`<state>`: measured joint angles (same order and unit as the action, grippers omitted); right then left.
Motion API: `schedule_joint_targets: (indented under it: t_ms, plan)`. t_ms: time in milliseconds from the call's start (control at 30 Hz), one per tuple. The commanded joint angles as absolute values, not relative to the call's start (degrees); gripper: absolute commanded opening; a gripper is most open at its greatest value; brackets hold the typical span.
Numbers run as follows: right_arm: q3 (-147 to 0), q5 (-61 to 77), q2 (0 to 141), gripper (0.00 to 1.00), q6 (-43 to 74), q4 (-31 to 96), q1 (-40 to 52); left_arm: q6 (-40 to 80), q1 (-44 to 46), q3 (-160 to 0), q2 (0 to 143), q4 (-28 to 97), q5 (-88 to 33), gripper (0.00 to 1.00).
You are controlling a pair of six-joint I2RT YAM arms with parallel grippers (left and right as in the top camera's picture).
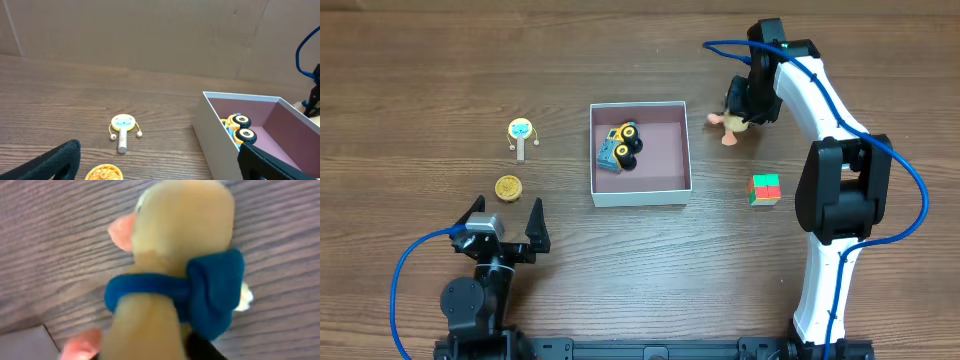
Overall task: Pack container
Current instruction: 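Grasp the plush duck with the right gripper and place it in the box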
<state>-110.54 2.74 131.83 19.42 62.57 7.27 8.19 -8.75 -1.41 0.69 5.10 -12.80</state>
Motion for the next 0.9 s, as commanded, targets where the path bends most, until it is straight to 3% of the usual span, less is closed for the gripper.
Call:
schedule_joint_targets:
  t_ms: [0,167,267,300,467,567,600,633,667,700,733,867]
  plan:
    - [-115.0,2.7,132.0,0.07,19.6,66.6,7.3,7.7,-9.0,-1.1,0.3,5.0,-12.5,1.0]
    - [-142.4,3.0,131.0,0.05,19.6,86.3,8.7,7.7,-9.0,-1.1,0.3,5.0,-12.5,1.0]
    - [-159.1,5.1,130.9,0.11,19.2,97.1,13.5,7.7,-9.0,-1.1,0.3,5.0,-12.5,1.0]
    - [-159.5,6.3,129.9,0.15,18.1,97.0,15.8,7.7,-9.0,-1.1,0.3,5.0,-12.5,1.0]
    - [-152.5,2.0,129.6,0.21,20.5,97.0,30.5,7.7,-9.0,-1.1,0.3,5.0,-12.5,1.0]
    - [-145.5,-2.9,129.6,0.31,21.3,96.3,33.3,7.7,-9.0,-1.1,0.3,5.0,-12.5,1.0]
    - [-142.6,-2.9,129.6,0.36,21.2,95.8,33.1,7.7,-9.0,-1.1,0.3,5.0,-12.5,1.0]
    - [-141.4,-2.9,129.6,0.51,20.9,95.2,32.7,7.7,-9.0,-1.1,0.3,5.0,-12.5,1.0]
    - [-141.1,-2.8,129.7,0.8,19.8,94.8,32.0,7.7,-9.0,-1.1,0.3,5.0,-12.5,1.0]
    - [-141.1,-2.4,129.7,0.93,18.1,94.5,31.4,7.7,-9.0,-1.1,0.3,5.0,-12.5,1.0]
    - [-141.1,-1.1,129.6,1.0,16.0,94.2,30.9,7.7,-9.0,-1.1,0.3,5.0,-12.5,1.0]
    - [-141.1,0.1,129.6,1.0,13.6,94.2,29.6,7.7,-9.0,-1.1,0.3,5.0,-12.5,1.0]
